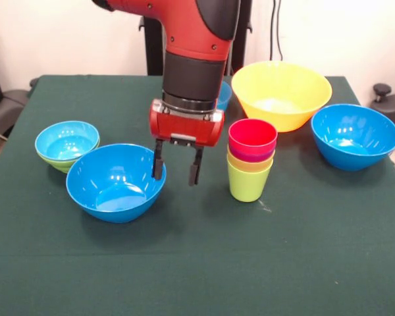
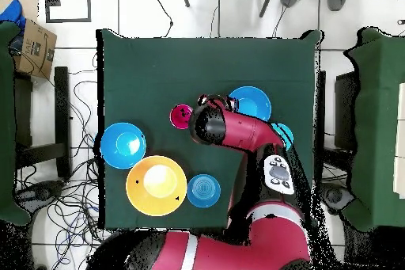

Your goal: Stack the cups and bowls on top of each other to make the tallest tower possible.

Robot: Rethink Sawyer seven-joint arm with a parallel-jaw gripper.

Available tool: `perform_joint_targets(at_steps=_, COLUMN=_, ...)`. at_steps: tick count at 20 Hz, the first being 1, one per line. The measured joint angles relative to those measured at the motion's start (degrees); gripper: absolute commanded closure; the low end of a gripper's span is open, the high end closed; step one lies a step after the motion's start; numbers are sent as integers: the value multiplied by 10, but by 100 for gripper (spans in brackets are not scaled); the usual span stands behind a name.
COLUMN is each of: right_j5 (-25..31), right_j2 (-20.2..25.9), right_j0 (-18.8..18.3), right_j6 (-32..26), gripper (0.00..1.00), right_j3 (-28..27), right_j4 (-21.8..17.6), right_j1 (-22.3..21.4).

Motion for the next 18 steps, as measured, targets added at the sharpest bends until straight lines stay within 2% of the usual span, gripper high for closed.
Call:
perform_joint_targets(at_steps=6, right_j5=-8, right_j2=-1, right_j0=1, right_j6=0, gripper=0, right_j3=-19, right_j4=0, right_j1=31)
perform_joint_targets(at_steps=18, right_j5=-17, right_j2=-12, right_j0=7, right_j6=0, gripper=0, right_j3=-49, right_j4=0, right_j1=51)
